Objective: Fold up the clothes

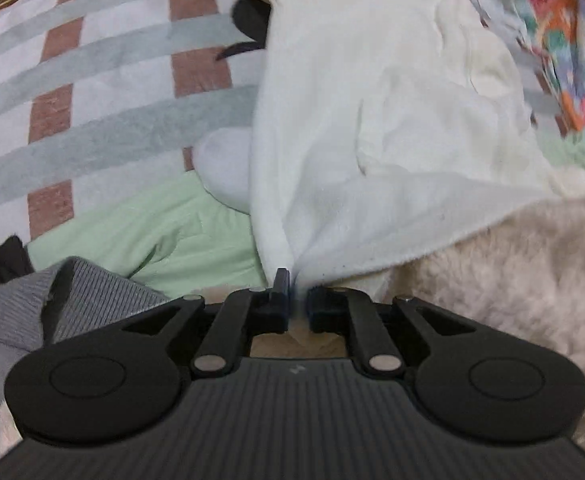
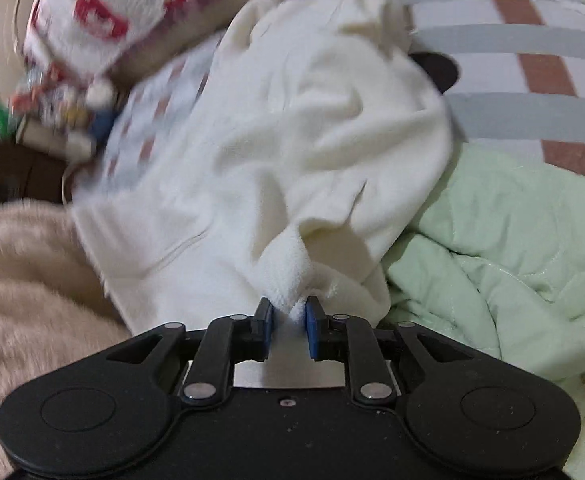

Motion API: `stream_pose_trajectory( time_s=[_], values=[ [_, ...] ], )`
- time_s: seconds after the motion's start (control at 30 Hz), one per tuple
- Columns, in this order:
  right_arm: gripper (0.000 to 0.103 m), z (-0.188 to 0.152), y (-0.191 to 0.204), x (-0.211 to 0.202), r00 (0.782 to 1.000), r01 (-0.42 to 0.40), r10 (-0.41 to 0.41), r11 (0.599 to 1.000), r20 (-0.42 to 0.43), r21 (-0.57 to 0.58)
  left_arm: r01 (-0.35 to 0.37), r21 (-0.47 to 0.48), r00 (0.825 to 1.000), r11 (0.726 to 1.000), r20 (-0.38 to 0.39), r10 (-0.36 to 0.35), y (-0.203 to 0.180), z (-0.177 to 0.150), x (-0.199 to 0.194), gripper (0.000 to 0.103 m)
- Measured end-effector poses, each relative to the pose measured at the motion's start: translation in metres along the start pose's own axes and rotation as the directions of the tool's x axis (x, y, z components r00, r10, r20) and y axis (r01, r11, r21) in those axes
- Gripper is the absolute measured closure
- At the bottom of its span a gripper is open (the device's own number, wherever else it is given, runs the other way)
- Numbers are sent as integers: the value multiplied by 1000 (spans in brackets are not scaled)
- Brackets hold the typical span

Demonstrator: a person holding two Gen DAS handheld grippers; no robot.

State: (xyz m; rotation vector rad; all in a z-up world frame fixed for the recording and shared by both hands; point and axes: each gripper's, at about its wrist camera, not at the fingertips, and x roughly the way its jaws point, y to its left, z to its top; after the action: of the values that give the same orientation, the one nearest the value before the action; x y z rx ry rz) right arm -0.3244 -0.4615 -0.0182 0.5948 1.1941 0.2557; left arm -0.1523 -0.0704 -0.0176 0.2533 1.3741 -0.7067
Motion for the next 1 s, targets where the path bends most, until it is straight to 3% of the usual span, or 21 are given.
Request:
stream_pose_trajectory(
  time_s=[0.07,0.17,0.23,0.3,0.37,0.6,0.77,0.93,1.0],
  values=[
    [73,5,2,-11,1000,3,-3,999,7,-34,1,1,1000,1000,3,-1,2,1,-5,86],
    [64,19,0,-30,998,6,-2,998,61,-68,7,-1,1000,1000,18,-7,8,2,-24,70],
    [50,31,-4,-49,992,-22,31,998,125,-65,-2,18,1000,1000,29,1,9,3,-40,62],
    [41,43,-9,-64,972,-101,107,994,210,-38,-24,35,997,999,71,22,9,6,-65,62],
    [39,59,-14,-64,950,-185,185,982,253,-22,-27,33,993,999,118,23,9,13,-87,58],
    [39,121,-34,-3,956,-55,51,998,290,3,16,89,953,996,299,-42,-7,47,-121,50],
    [39,167,-54,32,950,-39,17,997,311,66,162,38,897,986,411,-163,5,86,-106,43],
    [39,208,-72,60,937,30,-73,991,342,128,99,-40,900,994,430,-72,20,151,-24,43],
    [39,226,-84,72,933,33,-89,986,348,164,115,-90,898,989,435,-65,31,176,8,43]
  ],
)
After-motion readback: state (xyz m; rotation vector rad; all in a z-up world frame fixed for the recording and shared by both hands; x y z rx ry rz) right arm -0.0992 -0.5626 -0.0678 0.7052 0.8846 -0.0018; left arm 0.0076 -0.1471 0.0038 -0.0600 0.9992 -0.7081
